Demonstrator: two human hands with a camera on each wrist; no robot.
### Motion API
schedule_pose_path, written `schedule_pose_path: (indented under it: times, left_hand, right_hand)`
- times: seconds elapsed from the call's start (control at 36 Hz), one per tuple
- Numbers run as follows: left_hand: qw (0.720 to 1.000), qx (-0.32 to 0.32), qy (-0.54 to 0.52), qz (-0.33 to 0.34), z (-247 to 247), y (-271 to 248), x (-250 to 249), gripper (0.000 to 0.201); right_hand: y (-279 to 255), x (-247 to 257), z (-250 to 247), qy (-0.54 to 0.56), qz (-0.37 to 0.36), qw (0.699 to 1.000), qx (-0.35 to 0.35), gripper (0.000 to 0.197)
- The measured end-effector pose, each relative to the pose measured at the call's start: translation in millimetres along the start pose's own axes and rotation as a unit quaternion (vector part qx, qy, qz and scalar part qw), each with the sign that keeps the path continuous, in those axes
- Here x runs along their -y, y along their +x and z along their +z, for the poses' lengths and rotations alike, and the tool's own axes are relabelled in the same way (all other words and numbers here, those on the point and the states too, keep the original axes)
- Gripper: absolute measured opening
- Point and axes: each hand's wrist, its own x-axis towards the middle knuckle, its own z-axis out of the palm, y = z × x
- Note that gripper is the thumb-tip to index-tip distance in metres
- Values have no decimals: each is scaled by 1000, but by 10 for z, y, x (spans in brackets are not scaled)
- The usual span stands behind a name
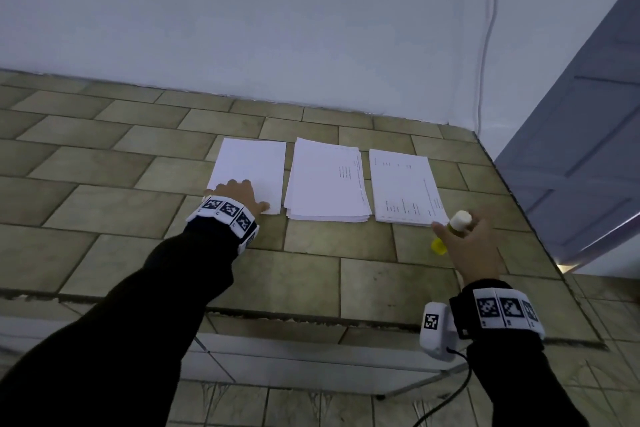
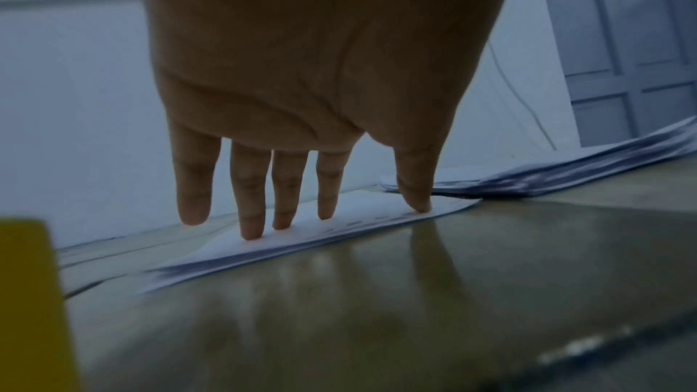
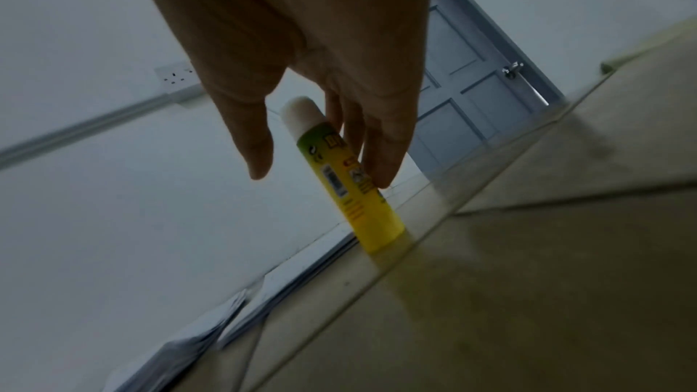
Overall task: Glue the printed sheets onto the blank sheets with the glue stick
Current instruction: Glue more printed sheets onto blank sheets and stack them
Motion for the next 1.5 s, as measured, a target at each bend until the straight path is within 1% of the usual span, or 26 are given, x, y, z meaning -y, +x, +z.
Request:
schedule_pose_path:
  times: [0.08,0.14,0.28,0.42,0.5,0.58,0.72,0.78,0.86,0.92,0.94,1.0,1.06,1.11,1.17,1.22,1.31,1.42,1.5]
  left_hand:
    - [999,-17,26,12,22,13,26,55]
    - [999,-20,27,18,9,25,44,53]
    - [999,-28,-8,25,-19,59,106,45]
    - [997,-61,-42,29,-67,66,198,36]
    - [991,-97,-84,26,-185,38,228,37]
    - [986,-132,-104,13,-361,-21,230,40]
    - [967,-207,-149,-10,-635,-207,231,34]
    - [959,-233,-162,9,-716,-318,223,34]
    - [943,-261,-186,87,-762,-502,173,35]
    - [932,-240,-217,164,-738,-622,125,36]
    - [927,-212,-234,202,-711,-674,96,36]
    - [923,-130,-247,266,-630,-764,41,36]
    - [921,-56,-233,308,-523,-827,-17,37]
    - [921,-4,-200,334,-418,-891,-65,40]
    - [918,36,-150,366,-313,-954,-92,44]
    - [909,59,-105,399,-186,-1008,-91,45]
    - [900,68,-54,427,-7,-1050,-55,44]
    - [900,101,16,423,159,-1075,-23,49]
    - [901,113,32,417,248,-1084,8,54]
  right_hand:
    - [-3,-19,14,-59,-20,998,7,44]
    - [-14,-12,14,-83,-40,996,15,36]
    - [-43,18,-2,-112,-56,991,35,34]
    - [-44,26,-16,-117,-51,991,51,34]
    - [-48,29,-23,-116,-53,990,53,33]
    - [-47,34,-23,-116,-59,990,50,32]
    - [-25,2,-8,-125,-63,989,47,33]
    - [-19,-5,-3,-127,-65,989,48,32]
    - [-16,0,-3,-128,-69,988,49,34]
    - [-18,8,-3,-133,-66,987,57,37]
    - [-21,10,-4,-138,-63,986,64,40]
    - [-31,10,-3,-142,-52,985,80,47]
    - [-33,-3,2,-140,-50,985,89,47]
    - [-31,-14,6,-137,-57,985,90,44]
    - [-34,-16,8,-137,-62,984,97,43]
    - [-36,-25,6,-137,-68,982,106,42]
    - [-55,-27,6,-139,-87,979,124,40]
    - [-109,-17,35,-123,-95,975,161,42]
    - [-164,-4,80,-127,-100,969,187,47]
